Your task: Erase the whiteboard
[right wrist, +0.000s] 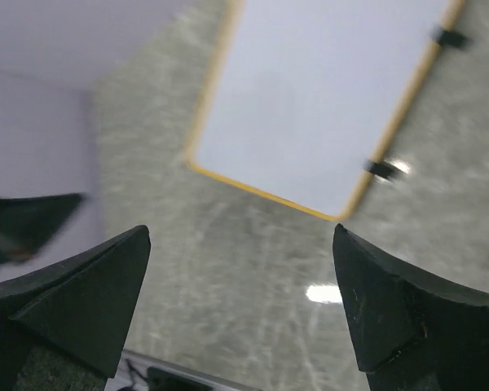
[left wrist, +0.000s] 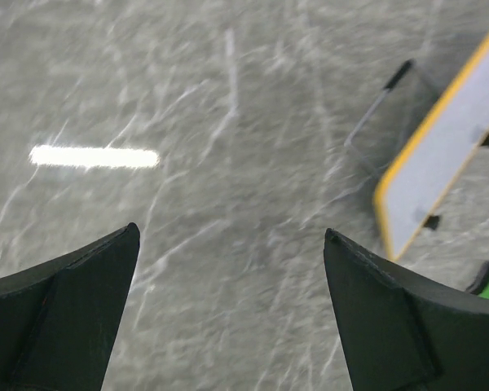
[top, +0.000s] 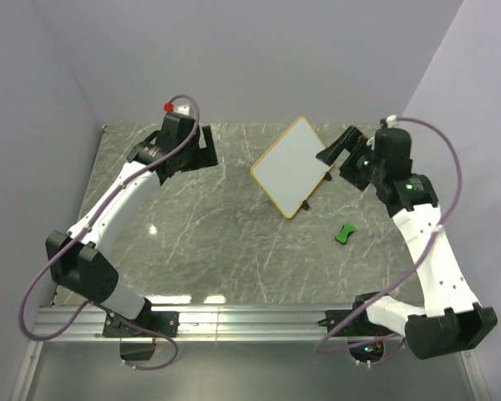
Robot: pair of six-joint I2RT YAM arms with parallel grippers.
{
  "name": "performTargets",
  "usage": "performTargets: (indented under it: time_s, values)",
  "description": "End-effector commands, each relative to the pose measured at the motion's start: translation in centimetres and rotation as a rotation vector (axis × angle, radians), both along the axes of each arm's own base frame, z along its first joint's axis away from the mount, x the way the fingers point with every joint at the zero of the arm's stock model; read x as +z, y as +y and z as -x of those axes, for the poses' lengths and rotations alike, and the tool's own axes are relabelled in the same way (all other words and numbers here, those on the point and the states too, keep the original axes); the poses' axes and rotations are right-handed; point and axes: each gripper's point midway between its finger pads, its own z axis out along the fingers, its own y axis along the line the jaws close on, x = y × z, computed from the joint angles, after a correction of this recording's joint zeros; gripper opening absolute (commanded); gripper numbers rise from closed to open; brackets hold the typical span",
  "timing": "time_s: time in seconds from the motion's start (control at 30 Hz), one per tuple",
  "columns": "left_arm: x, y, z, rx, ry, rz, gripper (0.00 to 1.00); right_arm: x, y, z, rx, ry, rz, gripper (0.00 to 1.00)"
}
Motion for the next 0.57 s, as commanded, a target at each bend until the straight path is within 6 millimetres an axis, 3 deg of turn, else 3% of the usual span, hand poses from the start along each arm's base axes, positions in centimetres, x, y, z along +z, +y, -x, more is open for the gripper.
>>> performTargets:
  time_s: [0.0,0.03,0.07,0.2,0.43,0.53]
  values:
    - [-0.7,2.0,1.4,0.073,-0.004,0.019,0.99,8.6,2.6,0.8,0.117,-0.226,-0.091,1.00]
    - [-0.4,2.4,2.0,0.092,-0.014,0.034,0.99,9.9,3.1,1.0,0.143,-0.261,-0.101,1.00]
    - [-1.8,2.8,2.8,0.102,0.012,0.026,1.00,11.5,3.6,1.3,0.175,-0.304,-0.105,1.00]
    - [-2.2,3.8,4.6,0.139,-0.003,0.054,1.00,13.3,5.5,3.0,0.265,-0.373,-0.176,1.00]
    - [-0.4,6.5,6.8,0.225,-0.097,0.053,0.99,12.0,7.2,5.5,0.381,-0.383,-0.199,1.00]
    - [-1.1,7.4,7.6,0.254,-0.093,0.031,0.99,11.5,6.9,6.0,0.363,-0.384,-0.150,1.00]
